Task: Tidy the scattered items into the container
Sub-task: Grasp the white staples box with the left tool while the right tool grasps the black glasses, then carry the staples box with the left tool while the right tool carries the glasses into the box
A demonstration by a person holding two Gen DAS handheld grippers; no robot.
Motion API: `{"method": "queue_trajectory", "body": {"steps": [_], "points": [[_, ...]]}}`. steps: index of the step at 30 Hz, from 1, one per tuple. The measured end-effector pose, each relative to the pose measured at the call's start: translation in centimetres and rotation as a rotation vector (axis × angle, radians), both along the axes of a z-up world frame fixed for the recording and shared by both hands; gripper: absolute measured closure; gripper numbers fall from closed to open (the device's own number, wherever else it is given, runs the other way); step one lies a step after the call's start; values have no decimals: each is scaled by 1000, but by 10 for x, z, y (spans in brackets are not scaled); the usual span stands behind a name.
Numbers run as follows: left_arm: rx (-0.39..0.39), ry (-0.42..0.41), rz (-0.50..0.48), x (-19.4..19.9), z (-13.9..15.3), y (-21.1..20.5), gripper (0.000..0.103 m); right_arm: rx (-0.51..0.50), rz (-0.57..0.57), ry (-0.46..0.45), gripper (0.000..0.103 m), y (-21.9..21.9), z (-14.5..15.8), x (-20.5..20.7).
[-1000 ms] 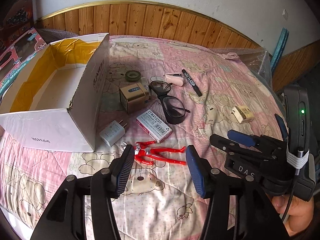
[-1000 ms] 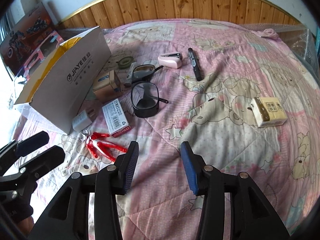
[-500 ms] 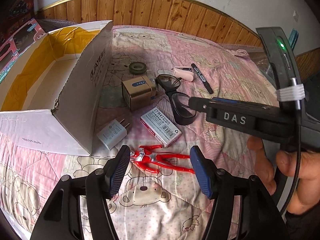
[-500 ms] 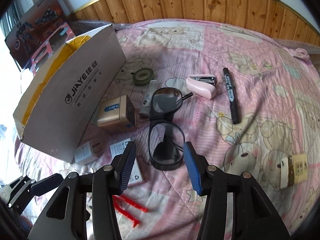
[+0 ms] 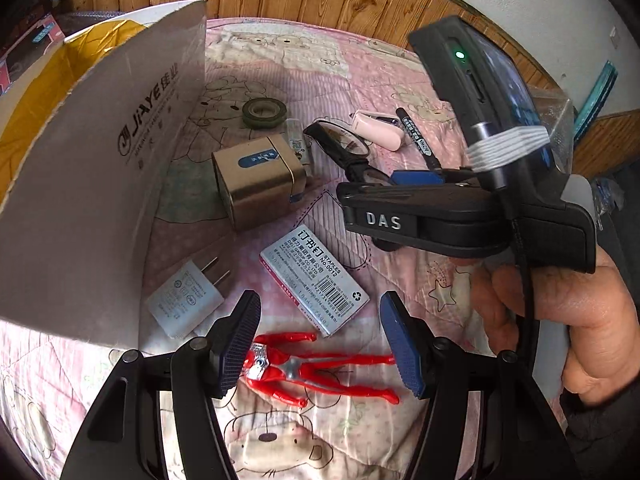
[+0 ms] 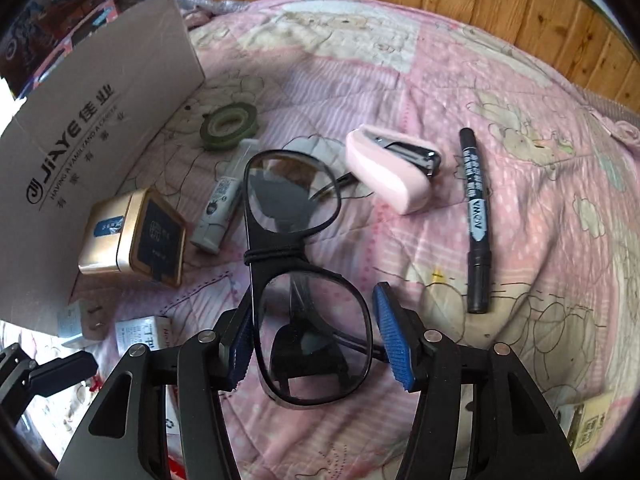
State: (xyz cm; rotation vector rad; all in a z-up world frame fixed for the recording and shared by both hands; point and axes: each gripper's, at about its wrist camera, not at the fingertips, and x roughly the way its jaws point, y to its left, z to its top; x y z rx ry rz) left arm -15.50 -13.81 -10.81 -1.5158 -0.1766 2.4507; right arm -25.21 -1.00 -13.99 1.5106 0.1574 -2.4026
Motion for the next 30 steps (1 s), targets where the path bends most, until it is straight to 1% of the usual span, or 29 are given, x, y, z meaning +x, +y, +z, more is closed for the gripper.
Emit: {"method": "queue_trajectory", "body": {"steps": [3,5,6,10,11,13,14,17,23,26,30], "points": [[-10,-31,-13,-10,-14,8,40,-126,-39,-26,48,22,1,-1],[-29,-53,-16,-15,-25,14,40,-178,-47,-33,48,30,1,-1],[-37,-54,-15,-18,-29,17,40,-188,-46,-32,48,31,1,0],[-84,0,-7,-23,-33,22,41,-217,-53,-30,49,35,2,1],[-93,12,0,-25,-33,21,54,-227,-58,-32,49,36,3,1],[-100,24,7,-28,-32,19,63,-246,-70,-35,49,38,5,5],[-86,23,8,-29,-32,16,64,-256,-75,-36,49,40,5,7],[-66,18,-3,-34,-32,13,64,-282,-96,-39,49,47,5,8],[-51,42,-18,-28,-21,16,64,-321,-141,-31,50,60,15,19],[-55,57,-22,-23,-15,15,64,-329,-158,-28,51,63,21,27],[-84,63,-17,-17,-7,14,64,-326,-173,-22,51,66,28,39]]}}
